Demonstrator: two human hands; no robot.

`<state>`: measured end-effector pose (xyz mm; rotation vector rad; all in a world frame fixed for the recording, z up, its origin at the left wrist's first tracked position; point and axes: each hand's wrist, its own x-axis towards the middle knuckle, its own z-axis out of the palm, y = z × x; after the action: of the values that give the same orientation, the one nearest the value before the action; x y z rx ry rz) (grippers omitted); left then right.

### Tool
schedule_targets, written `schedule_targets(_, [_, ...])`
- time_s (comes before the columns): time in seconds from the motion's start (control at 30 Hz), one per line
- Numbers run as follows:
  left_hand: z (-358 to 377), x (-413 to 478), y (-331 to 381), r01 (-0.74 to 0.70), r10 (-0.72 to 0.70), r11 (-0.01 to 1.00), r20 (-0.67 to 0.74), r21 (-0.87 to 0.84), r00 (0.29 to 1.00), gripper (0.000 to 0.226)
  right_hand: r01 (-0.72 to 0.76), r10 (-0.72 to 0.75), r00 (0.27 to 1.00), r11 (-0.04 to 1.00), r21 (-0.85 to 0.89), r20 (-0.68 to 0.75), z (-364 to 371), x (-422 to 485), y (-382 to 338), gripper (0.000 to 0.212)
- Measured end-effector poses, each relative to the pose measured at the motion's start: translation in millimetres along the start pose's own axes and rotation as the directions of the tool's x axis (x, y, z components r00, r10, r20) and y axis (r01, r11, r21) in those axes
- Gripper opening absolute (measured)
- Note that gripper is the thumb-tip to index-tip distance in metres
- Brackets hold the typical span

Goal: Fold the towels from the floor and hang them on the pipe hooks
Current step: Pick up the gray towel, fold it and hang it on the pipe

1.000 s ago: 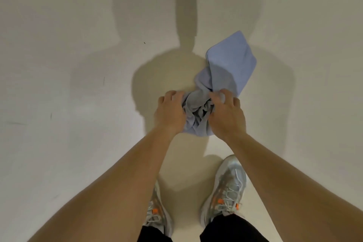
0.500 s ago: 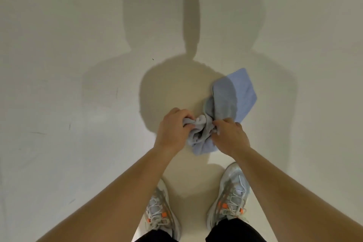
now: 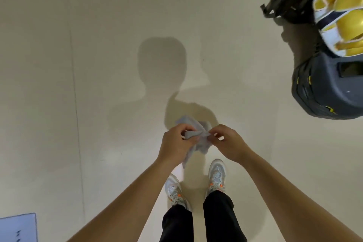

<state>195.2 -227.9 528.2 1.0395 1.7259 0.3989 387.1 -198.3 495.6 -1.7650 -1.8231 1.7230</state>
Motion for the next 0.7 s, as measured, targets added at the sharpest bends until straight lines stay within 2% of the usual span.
schedule_targets(0.1, [-6, -47, 68, -0.031, 0.032, 0.996, -0.019, 0.079, 0.999, 0.006, -0.022, 0.028, 0.997, 0.996, 0.081, -0.074, -49, -71, -30, 0.02])
schedule_targets(0.23, [0, -120, 163, -0.124, 0.123, 0.992, -0.037, -0.002, 0.992, 0.023, -0.04, 0.08, 0.98, 0.976, 0.213, -0.183, -102, -161, -57, 0.022])
schedule_targets(0.33, [14, -169, 226, -0.261, 0.263, 0.964, -0.052, 0.047, 0.963, 0.038, -0.02, 0.091, 0.961, 0.965, 0.263, -0.26, -133, -227, -73, 0.018])
schedule_targets(0.43, [32, -202, 273, -0.391, 0.397, 0.91, -0.016, 0.139, 0.918, 0.03, 0.029, 0.064, 0.924, 0.971, 0.238, -0.376, -155, -284, -78, 0.014])
schedule_targets(0.53, [49, -226, 311, -0.47, 0.464, 0.862, 0.077, 0.192, 0.882, 0.019, 0.077, 0.069, 0.883, 0.954, 0.289, -0.464, -170, -331, -81, 0.022])
schedule_targets(0.63, [64, -242, 343, -0.556, 0.496, 0.799, 0.273, 0.228, 0.824, 0.018, 0.132, 0.099, 0.84, 0.917, 0.376, -0.534, -177, -366, -82, 0.028])
schedule_targets(0.7, [74, -249, 362, -0.636, 0.517, 0.731, 0.407, 0.249, 0.753, 0.022, 0.176, 0.159, 0.762, 0.882, 0.437, -0.627, -181, -383, -78, 0.02])
